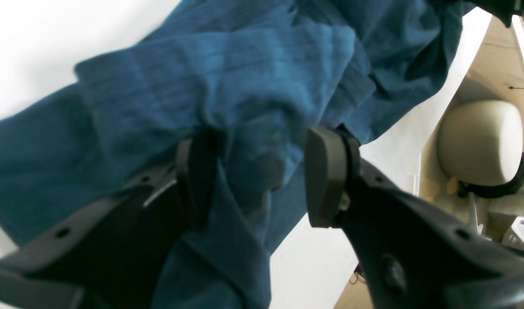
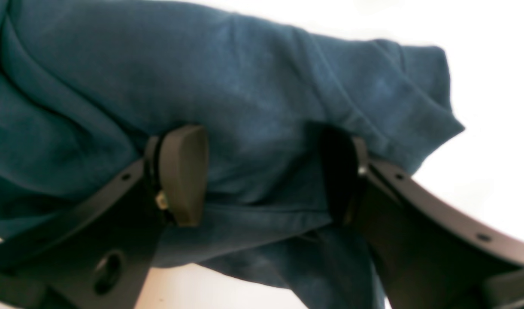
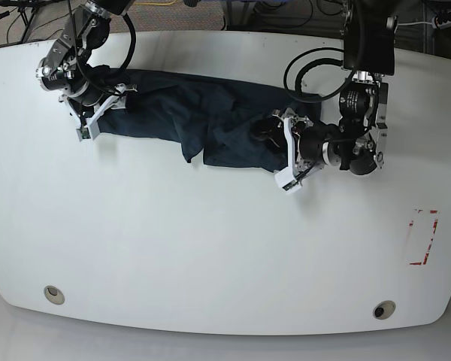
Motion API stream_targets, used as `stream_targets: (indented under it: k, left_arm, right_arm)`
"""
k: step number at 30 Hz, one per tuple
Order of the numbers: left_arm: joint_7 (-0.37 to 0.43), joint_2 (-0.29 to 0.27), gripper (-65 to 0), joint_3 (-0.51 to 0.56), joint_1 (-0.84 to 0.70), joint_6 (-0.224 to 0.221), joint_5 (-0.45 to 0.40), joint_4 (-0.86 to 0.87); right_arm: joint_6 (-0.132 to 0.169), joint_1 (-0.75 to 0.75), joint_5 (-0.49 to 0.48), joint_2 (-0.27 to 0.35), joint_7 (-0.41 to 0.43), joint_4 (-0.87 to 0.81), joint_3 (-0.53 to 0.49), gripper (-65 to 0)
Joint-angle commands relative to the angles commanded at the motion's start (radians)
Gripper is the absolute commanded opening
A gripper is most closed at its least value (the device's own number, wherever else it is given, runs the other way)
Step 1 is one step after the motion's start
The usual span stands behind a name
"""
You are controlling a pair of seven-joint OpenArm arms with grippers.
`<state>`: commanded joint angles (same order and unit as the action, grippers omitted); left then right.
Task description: Layout the t-shirt on the table in an organized manner, then fold the t-shirt properly
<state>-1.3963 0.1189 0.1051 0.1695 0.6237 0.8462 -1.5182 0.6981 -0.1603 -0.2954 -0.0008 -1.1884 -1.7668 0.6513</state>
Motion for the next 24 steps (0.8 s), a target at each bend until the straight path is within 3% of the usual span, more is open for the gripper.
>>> stream_targets:
  k: [4,8,10,19,24]
  left_arm:
    - [0.000,-0.008,-36.1,0.014,0.000,0.000,0.002,-0.008]
    - [0.000,-0.011,-42.5,-0.015,0.000,0.000,-0.002,-0.046]
    - [0.000,-0.009,-42.6,-0.034,0.000,-0.006,-0.006,-0.063]
    - [0.010,-0.006,-29.6,-0.109,0.009,-0.008,-0.130,-0.068]
    - [0.027,-0.006,-28.3,-0.109,0.018,-0.006,-0.206,-0.035]
  right_arm:
    - [0.000,-0.002,0.000,0.000,0.000,0.000,0.000,-25.0]
    - [0.000,-0.002,0.000,0.000,0.000,0.000,0.000,-25.0]
    - [0.000,-0.002,0.000,0.000,0.000,0.000,0.000,-25.0]
    - [0.000,-0.005,0.000,0.000,0.000,0.000,0.000,-25.0]
    - [0.000,-0.005,0.000,0.000,0.000,0.000,0.000,-25.0]
